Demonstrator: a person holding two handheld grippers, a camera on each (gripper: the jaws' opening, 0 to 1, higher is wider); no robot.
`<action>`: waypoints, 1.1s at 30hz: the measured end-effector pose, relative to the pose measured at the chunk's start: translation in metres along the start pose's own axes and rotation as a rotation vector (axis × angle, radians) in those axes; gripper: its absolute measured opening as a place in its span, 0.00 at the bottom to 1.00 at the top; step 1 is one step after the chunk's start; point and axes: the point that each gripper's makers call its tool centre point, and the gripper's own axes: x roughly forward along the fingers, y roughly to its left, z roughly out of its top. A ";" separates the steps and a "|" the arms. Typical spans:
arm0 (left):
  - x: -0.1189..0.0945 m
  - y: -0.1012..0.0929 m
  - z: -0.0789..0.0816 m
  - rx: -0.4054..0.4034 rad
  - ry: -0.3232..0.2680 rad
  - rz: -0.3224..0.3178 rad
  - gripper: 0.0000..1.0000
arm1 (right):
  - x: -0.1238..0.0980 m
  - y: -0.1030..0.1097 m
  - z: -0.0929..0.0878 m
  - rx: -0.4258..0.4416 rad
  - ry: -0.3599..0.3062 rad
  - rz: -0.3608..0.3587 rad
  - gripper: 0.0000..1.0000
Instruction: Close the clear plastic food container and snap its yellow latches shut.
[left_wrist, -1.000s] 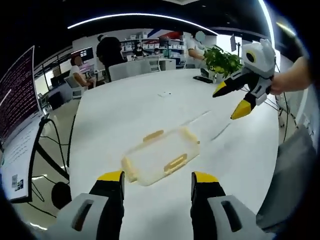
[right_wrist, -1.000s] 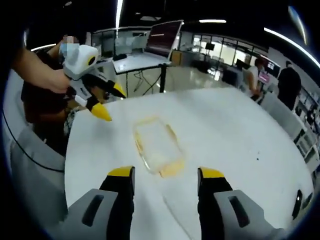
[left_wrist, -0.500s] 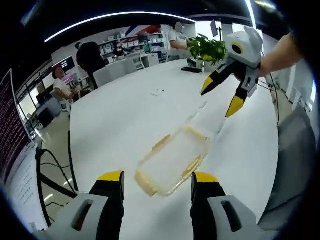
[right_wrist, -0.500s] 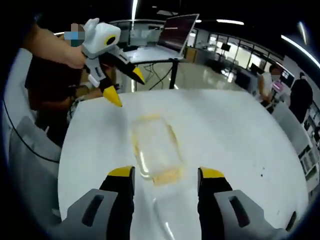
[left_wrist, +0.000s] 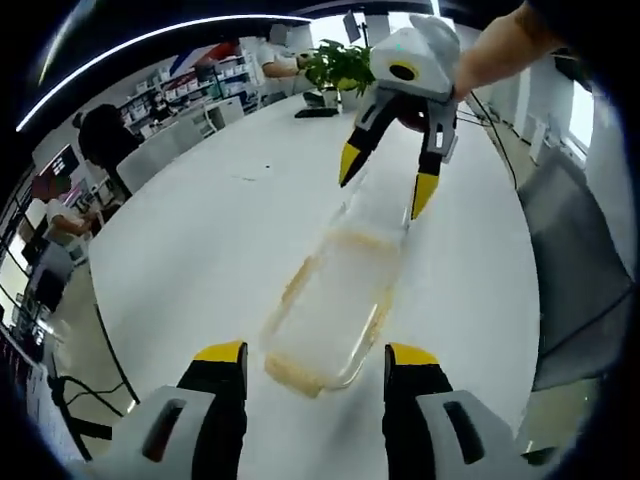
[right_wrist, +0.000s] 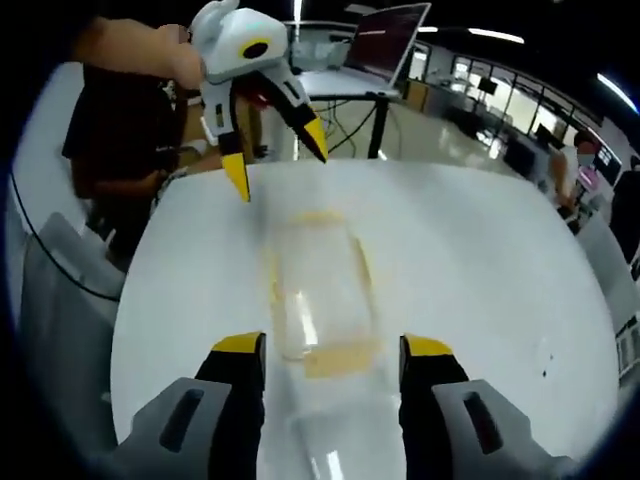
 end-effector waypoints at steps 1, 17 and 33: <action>0.001 0.000 -0.001 0.012 0.001 -0.016 0.49 | 0.001 0.000 0.000 0.002 0.003 0.009 0.53; 0.022 0.007 -0.020 0.245 0.122 -0.198 0.51 | 0.023 -0.005 -0.013 -0.070 0.103 0.111 0.58; 0.039 0.014 -0.046 0.294 0.214 -0.267 0.50 | 0.044 -0.007 -0.032 -0.143 0.221 0.166 0.57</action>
